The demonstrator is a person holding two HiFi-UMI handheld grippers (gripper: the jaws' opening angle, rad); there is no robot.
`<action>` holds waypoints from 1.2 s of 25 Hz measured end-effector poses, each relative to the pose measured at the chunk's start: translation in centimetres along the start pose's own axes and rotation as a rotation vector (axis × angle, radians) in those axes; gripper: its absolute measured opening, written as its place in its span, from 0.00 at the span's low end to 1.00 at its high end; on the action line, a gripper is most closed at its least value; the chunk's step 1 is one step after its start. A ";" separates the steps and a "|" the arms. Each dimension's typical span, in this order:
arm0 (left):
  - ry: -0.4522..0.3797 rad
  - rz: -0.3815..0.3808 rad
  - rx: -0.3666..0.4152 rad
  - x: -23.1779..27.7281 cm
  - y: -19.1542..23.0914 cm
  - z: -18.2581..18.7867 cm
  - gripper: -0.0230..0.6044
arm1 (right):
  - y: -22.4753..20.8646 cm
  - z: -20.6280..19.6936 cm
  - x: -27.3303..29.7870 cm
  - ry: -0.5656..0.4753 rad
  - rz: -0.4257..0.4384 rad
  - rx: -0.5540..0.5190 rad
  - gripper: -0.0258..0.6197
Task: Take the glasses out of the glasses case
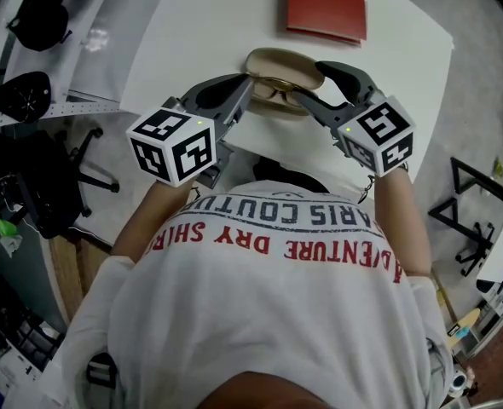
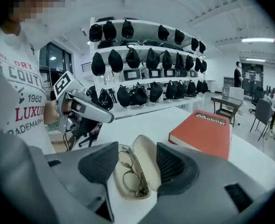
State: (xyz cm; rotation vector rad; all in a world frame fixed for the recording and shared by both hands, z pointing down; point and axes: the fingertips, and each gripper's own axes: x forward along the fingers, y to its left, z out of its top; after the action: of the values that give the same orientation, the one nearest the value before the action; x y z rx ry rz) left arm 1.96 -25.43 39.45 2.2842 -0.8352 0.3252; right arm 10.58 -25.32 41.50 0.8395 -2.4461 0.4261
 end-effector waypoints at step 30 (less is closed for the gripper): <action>0.041 0.060 -0.081 -0.3 4.3 -1.7 0.09 | 1.0 -6.4 8.4 0.289 0.206 -0.060 0.31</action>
State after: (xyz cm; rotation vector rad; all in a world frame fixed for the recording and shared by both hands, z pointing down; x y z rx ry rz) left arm -1.05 -26.55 42.79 2.1743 -0.8821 0.3574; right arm 6.61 -25.72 51.36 0.4655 -2.2682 0.5080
